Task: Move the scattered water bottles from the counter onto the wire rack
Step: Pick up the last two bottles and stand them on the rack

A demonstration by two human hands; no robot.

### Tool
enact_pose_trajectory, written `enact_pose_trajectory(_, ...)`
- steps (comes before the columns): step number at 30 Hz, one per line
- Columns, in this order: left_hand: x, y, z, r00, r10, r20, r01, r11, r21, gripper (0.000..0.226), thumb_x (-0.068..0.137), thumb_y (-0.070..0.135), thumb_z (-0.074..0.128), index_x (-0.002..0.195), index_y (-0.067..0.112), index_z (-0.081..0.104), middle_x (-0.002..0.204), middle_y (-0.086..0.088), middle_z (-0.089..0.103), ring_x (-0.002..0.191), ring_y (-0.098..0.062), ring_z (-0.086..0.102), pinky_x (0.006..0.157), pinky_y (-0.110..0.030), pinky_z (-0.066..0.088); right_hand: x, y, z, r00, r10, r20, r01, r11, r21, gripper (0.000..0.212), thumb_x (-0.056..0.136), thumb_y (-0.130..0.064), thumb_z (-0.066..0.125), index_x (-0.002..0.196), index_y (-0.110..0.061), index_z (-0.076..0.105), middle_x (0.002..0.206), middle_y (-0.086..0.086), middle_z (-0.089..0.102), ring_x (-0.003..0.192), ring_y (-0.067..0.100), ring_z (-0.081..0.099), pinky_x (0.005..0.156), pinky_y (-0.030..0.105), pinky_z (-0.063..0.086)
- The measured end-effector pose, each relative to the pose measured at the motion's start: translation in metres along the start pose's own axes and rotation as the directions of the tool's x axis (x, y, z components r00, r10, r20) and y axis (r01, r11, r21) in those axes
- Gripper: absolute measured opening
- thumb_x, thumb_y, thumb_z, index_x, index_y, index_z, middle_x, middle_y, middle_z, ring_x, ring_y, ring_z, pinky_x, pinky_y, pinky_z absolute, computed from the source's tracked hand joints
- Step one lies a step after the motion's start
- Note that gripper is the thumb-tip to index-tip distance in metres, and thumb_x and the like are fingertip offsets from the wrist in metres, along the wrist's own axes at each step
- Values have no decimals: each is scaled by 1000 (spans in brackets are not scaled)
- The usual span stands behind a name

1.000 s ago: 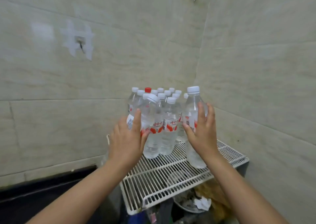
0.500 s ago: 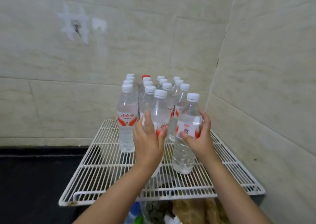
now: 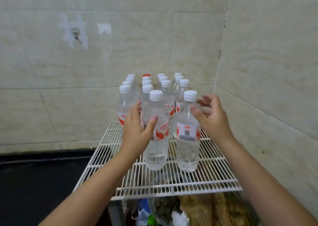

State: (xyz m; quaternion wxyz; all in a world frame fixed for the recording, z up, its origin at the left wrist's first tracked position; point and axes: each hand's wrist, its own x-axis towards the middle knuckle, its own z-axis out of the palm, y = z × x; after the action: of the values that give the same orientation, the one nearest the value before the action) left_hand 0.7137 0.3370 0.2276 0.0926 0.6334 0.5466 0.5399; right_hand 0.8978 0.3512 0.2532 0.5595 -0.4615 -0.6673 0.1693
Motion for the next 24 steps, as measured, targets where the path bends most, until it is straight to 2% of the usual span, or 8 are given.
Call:
enact_pose_trajectory(2,19,19,-10,1000,8,-3,-8,999,34,62,86,36,58,138,14,35,134,-7,49,118,-20,49,98,-37,45,16,-22,-6,998,-63,31,68,977,-203,45,85,-31,62,124,-10,52,103,-2,54,93,13,50,81,25,40)
enact_pose_trajectory(5,44,44,-13,994,56,98,-76,975,207,54,85,35,61,130,11,47,126,-7,58,111,-21,55,87,-30,43,33,-48,-11,955,-123,271,249,830,-499,38,85,-33,61,118,-12,61,112,7,64,104,22,56,83,30,40)
enact_pose_trajectory(9,56,47,-18,971,118,210,-182,931,317,41,88,28,59,126,12,53,119,-9,63,103,-23,57,77,-26,38,42,-58,-23,778,-54,625,460,726,-510,36,89,-10,55,124,-12,57,140,5,48,129,19,43,94,17,29)
enact_pose_trajectory(12,60,41,-26,951,148,270,-214,948,234,40,89,23,59,127,11,54,117,-9,63,88,-14,51,77,-24,39,45,-62,-27,791,10,612,462,647,-607,36,90,-17,56,125,-14,57,130,8,56,121,22,50,91,23,35)
enact_pose_trajectory(16,63,41,-28,928,181,326,-260,941,218,42,90,21,58,129,9,52,119,-11,63,93,-16,55,79,-24,40,52,-60,-18,902,60,427,378,365,-851,42,90,-45,49,99,-6,61,87,8,61,88,28,56,59,27,34)
enact_pose_trajectory(20,61,39,-29,924,183,335,-266,939,220,43,90,22,56,131,9,50,122,-12,62,108,-24,58,85,-26,42,55,-52,-25,956,132,263,193,393,-899,51,93,-51,38,72,-7,54,70,3,49,75,23,48,46,25,27)
enact_pose_trajectory(22,60,39,-29,922,187,338,-270,938,218,43,90,23,56,131,10,50,122,-12,62,108,-24,59,85,-25,41,56,-50,-35,900,191,392,250,510,-823,42,93,-43,43,97,-6,61,98,10,63,91,26,55,62,32,44)
enact_pose_trajectory(24,60,41,-29,923,199,329,-277,938,209,42,90,21,57,130,9,51,122,-12,62,108,-24,59,84,-25,41,54,-57,-47,795,264,547,276,644,-713,45,91,-27,52,133,-10,46,136,7,51,121,23,49,98,36,44)
